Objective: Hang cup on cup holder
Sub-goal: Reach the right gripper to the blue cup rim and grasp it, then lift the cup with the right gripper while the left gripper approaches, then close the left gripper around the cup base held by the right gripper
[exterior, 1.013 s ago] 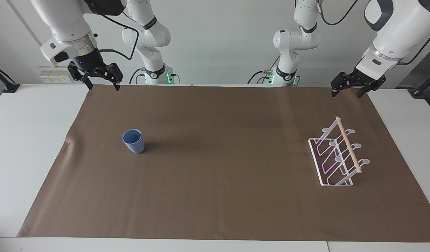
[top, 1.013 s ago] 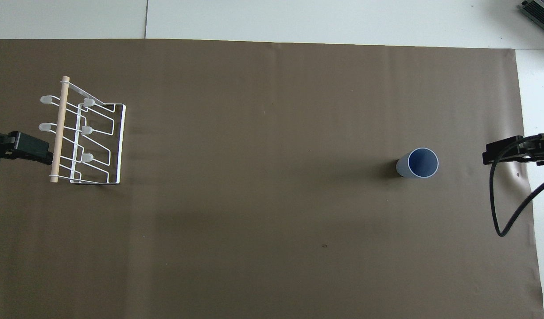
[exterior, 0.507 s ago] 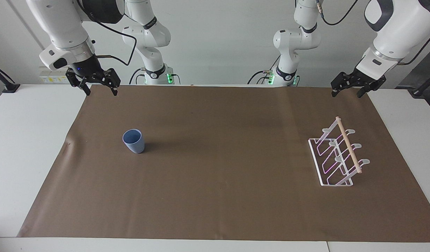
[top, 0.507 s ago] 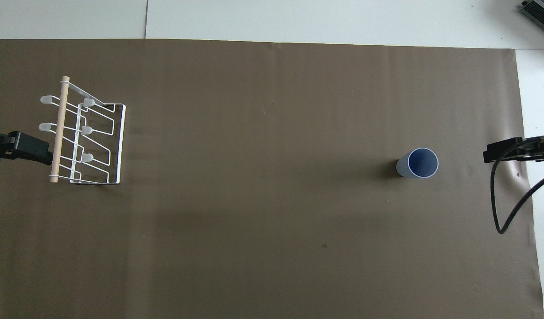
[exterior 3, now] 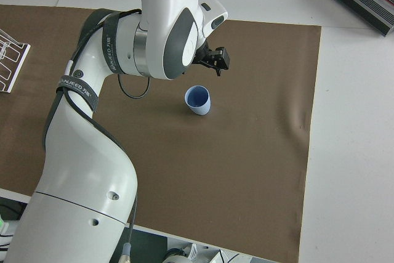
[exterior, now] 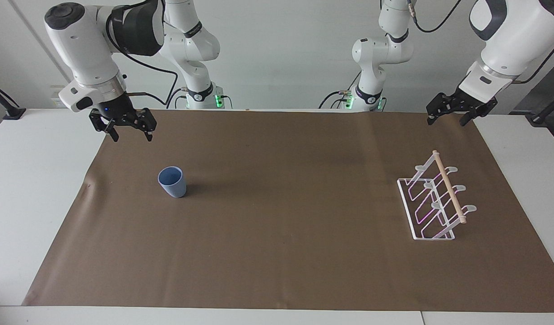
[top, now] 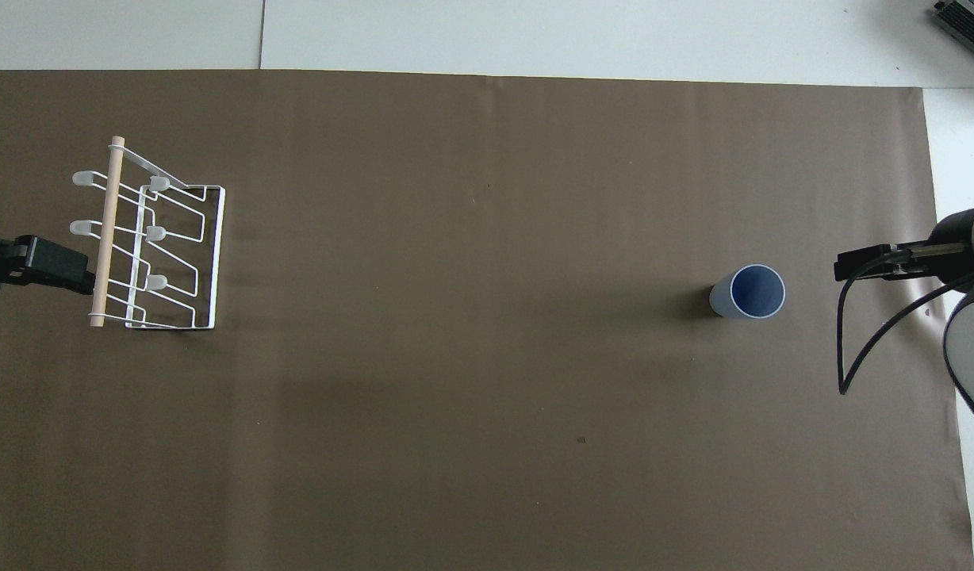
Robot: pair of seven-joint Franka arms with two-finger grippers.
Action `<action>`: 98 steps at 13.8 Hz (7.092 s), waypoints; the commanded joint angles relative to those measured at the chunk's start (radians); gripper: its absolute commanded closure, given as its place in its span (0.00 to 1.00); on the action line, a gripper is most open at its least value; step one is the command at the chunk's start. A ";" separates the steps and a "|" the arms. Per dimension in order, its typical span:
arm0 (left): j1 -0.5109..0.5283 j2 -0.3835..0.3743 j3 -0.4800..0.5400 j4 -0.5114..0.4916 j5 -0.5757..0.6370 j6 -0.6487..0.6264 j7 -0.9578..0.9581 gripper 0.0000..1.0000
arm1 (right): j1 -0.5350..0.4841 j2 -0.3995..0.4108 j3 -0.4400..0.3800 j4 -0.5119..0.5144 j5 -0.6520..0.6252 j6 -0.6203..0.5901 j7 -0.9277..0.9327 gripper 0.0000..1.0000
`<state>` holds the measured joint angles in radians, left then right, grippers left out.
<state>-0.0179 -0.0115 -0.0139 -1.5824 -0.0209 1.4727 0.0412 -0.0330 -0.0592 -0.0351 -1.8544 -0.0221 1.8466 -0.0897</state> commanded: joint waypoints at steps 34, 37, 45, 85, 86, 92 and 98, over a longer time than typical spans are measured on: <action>0.001 -0.027 0.000 -0.030 0.019 0.001 -0.007 0.00 | -0.024 0.144 0.006 -0.289 0.168 0.462 -0.156 0.36; 0.001 -0.027 0.000 -0.030 0.019 0.001 -0.007 0.00 | -0.024 0.144 0.004 -0.289 0.168 0.461 -0.157 0.43; 0.001 -0.027 0.000 -0.030 0.019 0.001 -0.007 0.00 | -0.022 0.144 0.004 -0.290 0.168 0.457 -0.159 0.48; -0.069 0.096 -0.017 -0.011 -0.528 0.227 -0.817 0.00 | 0.099 0.113 0.034 -0.020 1.193 0.128 -0.101 1.00; -0.076 0.125 -0.033 0.016 -0.546 0.262 -0.893 0.00 | 0.097 0.113 0.034 -0.020 1.249 0.112 -0.078 1.00; -0.099 0.191 -0.110 0.044 -0.649 0.481 -1.303 0.00 | 0.100 0.127 0.035 -0.042 1.465 0.059 -0.002 1.00; -0.158 0.208 -0.155 0.058 -0.651 0.580 -1.545 0.00 | 0.185 0.140 0.035 -0.068 1.579 0.115 0.100 1.00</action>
<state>-0.1552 0.1765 -0.1707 -1.5502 -0.6565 2.0418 -1.4282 0.1266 0.0895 -0.0034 -1.9021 1.4960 1.9281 -0.0257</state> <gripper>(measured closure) 0.000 0.956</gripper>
